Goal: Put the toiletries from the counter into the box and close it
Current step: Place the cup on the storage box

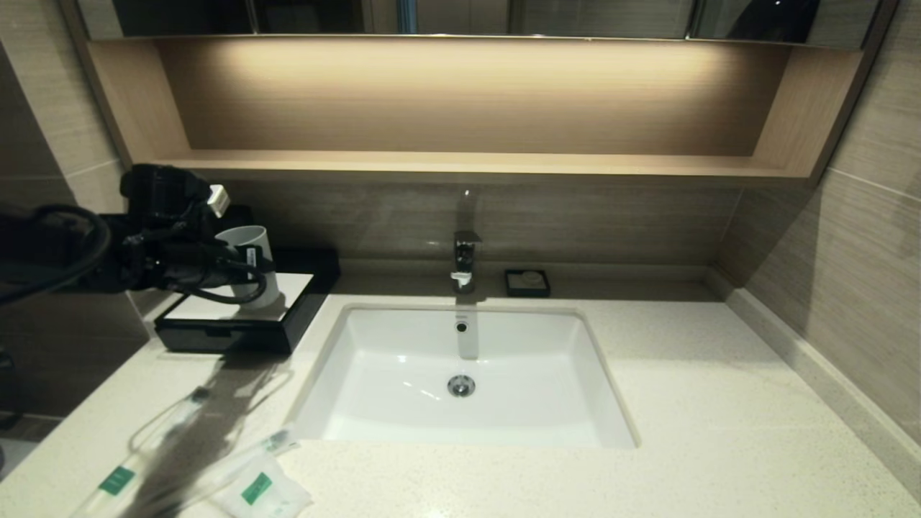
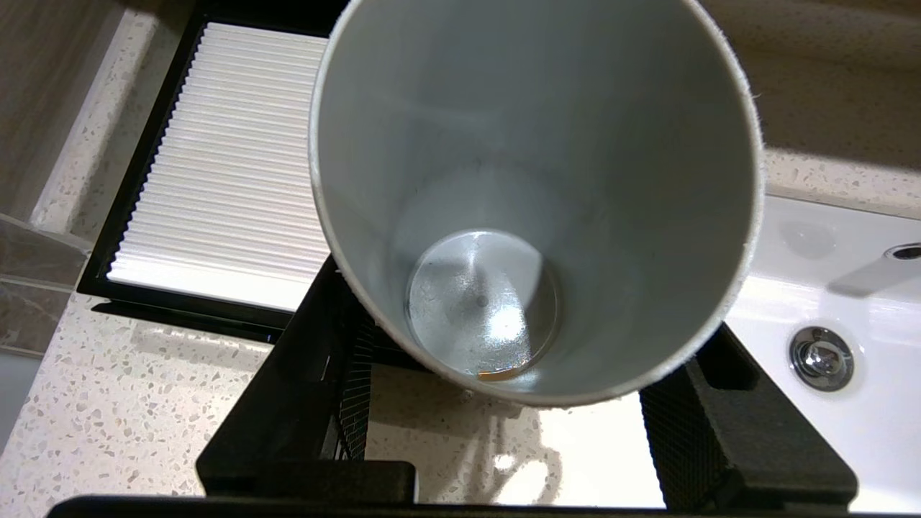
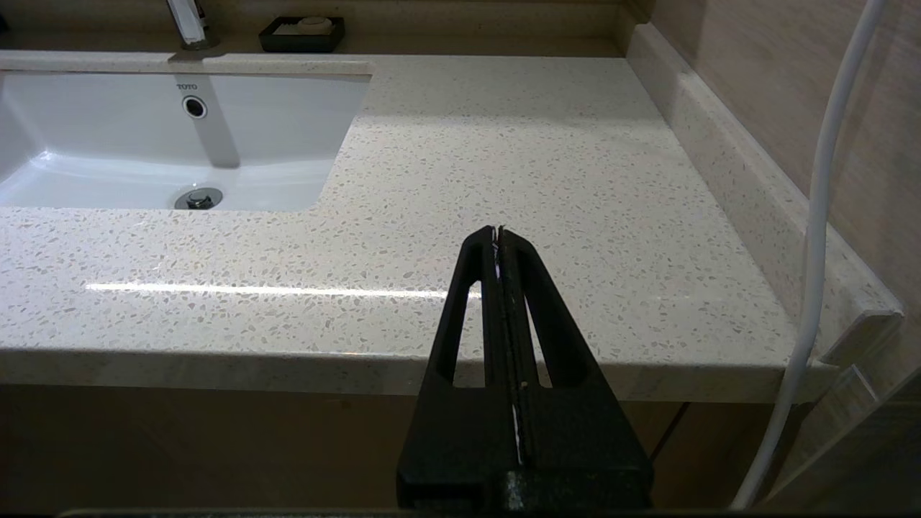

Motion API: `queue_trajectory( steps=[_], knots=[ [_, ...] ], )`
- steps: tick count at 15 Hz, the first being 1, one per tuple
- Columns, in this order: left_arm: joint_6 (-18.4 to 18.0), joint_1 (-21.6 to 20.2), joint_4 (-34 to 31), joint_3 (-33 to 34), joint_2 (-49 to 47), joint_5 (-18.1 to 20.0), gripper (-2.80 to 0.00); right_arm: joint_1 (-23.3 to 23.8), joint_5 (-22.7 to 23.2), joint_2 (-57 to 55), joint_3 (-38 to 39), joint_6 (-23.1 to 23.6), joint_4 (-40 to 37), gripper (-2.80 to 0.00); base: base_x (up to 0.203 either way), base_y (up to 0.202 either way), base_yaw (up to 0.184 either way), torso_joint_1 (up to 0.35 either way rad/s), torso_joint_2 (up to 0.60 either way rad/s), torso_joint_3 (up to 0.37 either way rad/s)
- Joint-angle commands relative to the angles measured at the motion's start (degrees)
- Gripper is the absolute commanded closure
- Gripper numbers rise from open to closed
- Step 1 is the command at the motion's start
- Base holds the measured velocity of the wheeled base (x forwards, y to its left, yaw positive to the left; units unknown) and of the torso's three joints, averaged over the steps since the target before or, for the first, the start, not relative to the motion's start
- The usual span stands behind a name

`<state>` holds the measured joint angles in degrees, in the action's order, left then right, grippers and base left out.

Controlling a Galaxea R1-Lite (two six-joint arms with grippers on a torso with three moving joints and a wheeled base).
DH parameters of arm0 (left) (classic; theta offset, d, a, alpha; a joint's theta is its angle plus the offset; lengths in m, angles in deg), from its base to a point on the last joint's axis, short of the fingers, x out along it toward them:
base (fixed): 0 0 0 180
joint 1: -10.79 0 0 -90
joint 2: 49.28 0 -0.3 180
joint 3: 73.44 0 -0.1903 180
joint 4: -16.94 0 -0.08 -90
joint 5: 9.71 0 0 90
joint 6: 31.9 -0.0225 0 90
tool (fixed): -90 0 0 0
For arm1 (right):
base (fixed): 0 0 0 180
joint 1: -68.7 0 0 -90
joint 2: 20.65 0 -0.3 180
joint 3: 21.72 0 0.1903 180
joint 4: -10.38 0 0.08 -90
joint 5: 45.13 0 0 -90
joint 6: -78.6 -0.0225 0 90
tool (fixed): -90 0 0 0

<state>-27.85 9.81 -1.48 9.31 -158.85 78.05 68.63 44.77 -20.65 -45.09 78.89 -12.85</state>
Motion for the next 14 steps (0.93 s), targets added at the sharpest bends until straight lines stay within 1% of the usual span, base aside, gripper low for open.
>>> queue_trajectory(
  steps=[1,5,14],
  knots=[
    [0.0,-0.1,0.1,-0.1,-0.6,-0.5,0.0,0.0,0.0,0.0,0.1,0.1,0.0,0.0,0.0,0.0,0.0,0.0,0.0,0.0],
    [-0.1,-0.1,1.7,0.3,-1.0,-0.6,0.0,0.0,0.0,0.0,0.1,0.0,0.0,0.0,0.0,0.0,0.0,0.0,0.0,0.0],
    [0.3,-0.1,2.8,0.8,-2.0,-0.5,0.0,0.0,0.0,0.0,0.1,0.0,0.0,0.0,0.0,0.0,0.0,0.0,0.0,0.0]
  ],
)
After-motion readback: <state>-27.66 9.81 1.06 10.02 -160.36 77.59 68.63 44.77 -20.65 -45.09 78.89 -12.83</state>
